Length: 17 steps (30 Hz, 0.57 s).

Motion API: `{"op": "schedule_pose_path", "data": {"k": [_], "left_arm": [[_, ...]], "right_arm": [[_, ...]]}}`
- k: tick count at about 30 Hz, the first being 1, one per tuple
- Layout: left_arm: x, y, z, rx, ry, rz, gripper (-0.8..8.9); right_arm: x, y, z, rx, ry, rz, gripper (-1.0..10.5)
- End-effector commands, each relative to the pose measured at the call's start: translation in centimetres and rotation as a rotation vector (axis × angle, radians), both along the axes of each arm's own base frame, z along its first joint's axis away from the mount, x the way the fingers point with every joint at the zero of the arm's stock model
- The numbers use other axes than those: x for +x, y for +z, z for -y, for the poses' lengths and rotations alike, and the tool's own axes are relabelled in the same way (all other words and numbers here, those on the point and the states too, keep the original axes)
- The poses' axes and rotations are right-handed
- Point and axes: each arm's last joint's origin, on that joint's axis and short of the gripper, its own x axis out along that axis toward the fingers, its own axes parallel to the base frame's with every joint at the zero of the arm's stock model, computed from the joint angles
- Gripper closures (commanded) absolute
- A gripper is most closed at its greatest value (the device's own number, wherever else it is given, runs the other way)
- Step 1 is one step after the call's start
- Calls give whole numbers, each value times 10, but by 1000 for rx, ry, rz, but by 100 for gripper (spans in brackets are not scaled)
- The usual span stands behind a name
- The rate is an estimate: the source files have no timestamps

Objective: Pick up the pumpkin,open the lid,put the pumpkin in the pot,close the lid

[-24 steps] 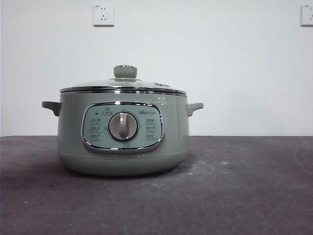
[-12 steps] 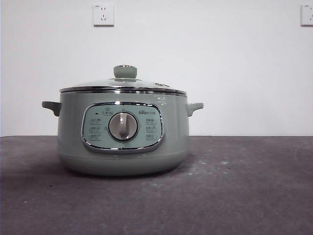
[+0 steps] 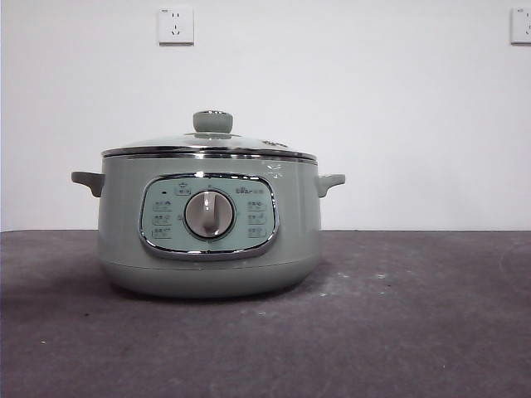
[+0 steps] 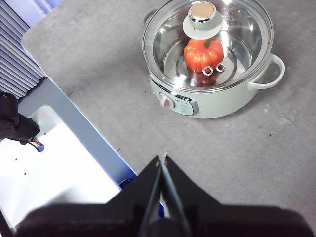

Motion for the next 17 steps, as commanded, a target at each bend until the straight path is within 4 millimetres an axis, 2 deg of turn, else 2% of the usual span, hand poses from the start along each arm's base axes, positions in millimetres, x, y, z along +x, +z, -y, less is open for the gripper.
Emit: {"op": "schedule_pose_path", "data": {"k": [1, 4, 8, 12, 17], "left_arm": [[-10, 6, -16, -18, 85, 142, 817], [-18, 0, -30, -44, 184, 284, 817], [-27, -26, -41, -61, 283, 459, 817], [-32, -70, -48, -66, 342, 572, 817], [-34, -126, -50, -60, 367, 566, 817]], "right_arm": [[-1, -2, 0, -9, -5, -17, 946], [-1, -2, 0, -9, -5, -17, 946], [-1, -2, 0, -9, -5, -17, 946], [-1, -1, 1, -8, -5, -16, 946], [-1, -1, 1, -8, -5, -15, 946]]}}
